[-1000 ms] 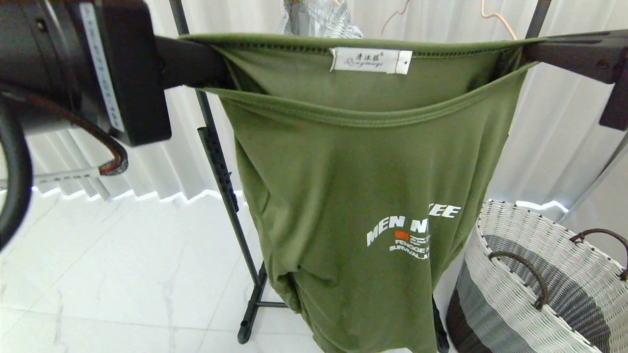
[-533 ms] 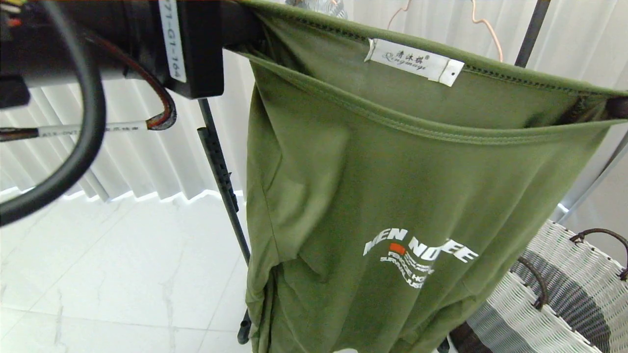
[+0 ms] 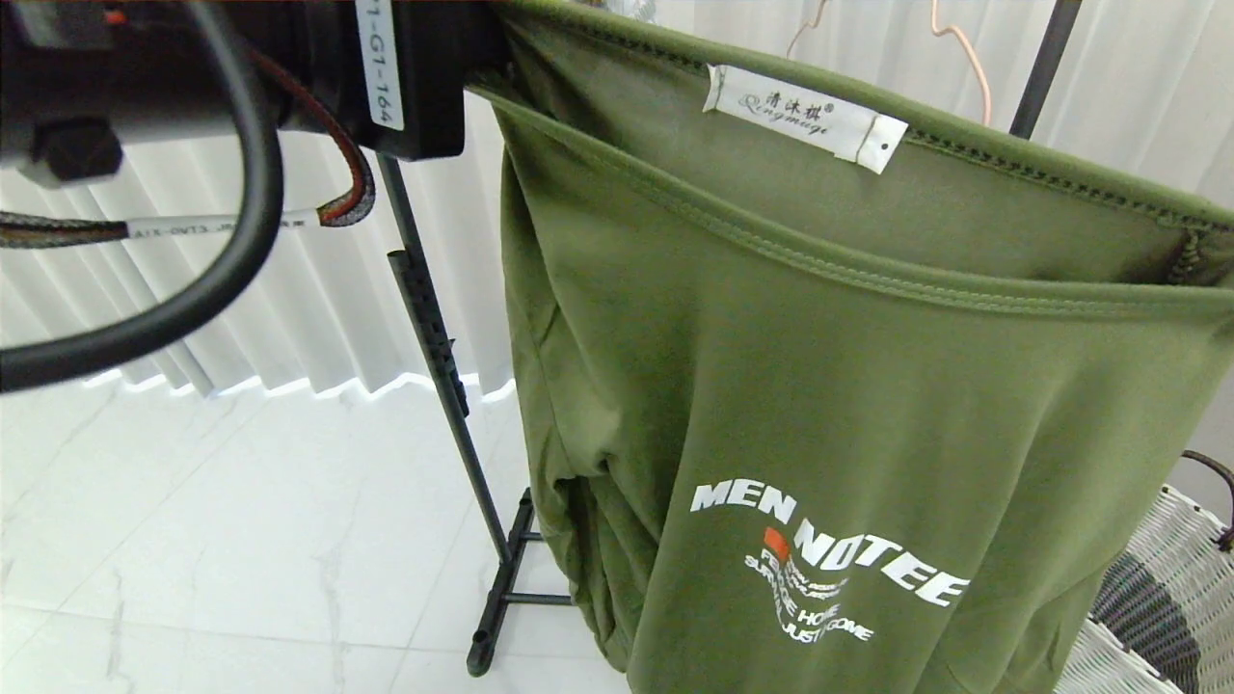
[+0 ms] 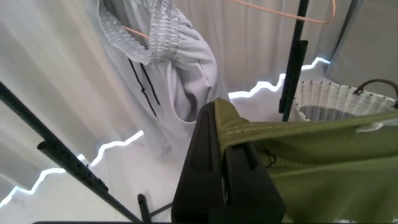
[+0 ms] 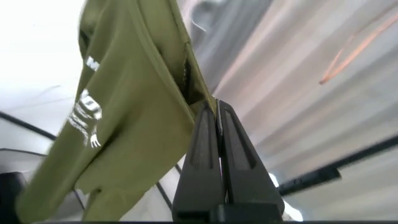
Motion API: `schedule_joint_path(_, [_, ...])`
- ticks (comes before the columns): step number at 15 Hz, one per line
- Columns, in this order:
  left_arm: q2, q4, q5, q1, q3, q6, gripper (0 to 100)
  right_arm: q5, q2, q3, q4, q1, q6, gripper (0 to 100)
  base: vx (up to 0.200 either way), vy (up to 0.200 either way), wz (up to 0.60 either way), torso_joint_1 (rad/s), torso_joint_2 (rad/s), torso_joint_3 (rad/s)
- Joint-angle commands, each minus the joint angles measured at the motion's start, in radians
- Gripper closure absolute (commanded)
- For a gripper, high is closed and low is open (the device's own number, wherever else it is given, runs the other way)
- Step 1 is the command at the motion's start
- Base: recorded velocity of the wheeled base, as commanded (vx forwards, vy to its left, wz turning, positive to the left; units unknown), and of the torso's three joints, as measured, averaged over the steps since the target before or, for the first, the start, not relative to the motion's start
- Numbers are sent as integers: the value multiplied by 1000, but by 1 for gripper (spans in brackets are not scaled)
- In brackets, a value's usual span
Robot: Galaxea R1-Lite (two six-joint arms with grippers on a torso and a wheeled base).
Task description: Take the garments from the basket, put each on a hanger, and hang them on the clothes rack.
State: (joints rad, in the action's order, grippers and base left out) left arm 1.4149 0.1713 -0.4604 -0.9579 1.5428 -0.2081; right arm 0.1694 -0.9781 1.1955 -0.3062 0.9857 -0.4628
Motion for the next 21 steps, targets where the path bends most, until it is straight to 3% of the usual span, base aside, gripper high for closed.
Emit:
schedule_joint_path(1, [-50, 11, -3, -1, -46, 3, 100, 82, -27, 9, 12, -27, 0, 100, 0, 0, 0, 0, 0, 0])
schedule_joint_path(3, [-117, 83, -3, -5, -89, 4, 100, 151, -70, 12, 84, -52, 1, 100, 0, 0, 0, 0, 0, 0])
schedule_joint_path(6, [-223, 111, -1, -39, -210, -5, 100, 173, -194, 47, 274, -88, 0, 100, 0, 0, 0, 0, 0, 0])
schedule_joint_path(9, [-292, 113, -9, -234, -290, -16, 100, 173, -320, 141, 401, -88, 0, 100, 0, 0, 0, 0, 0, 0])
schedule_joint_path(11, [-301, 111, -55, -282, -302, -17, 100, 173, -343, 173, 409, -88, 0, 100, 0, 0, 0, 0, 0, 0])
schedule_joint_path(12, [-301, 109, -90, -286, -302, -22, 100, 173, -343, 173, 407, -90, 0, 100, 0, 0, 0, 0, 0, 0])
schedule_joint_path(16, [-286, 102, -95, -266, -259, -62, 100, 174, -327, 176, 406, -95, 0, 100, 0, 0, 0, 0, 0, 0])
schedule_joint_path(19, [-218, -45, -92, -137, -220, -94, 100, 173, -284, 144, 400, -154, 0, 100, 0, 0, 0, 0, 0, 0])
schedule_joint_path(21, [-203, -87, -93, -133, -260, -102, 100, 173, -248, 75, 400, -156, 1, 100, 0, 0, 0, 0, 0, 0])
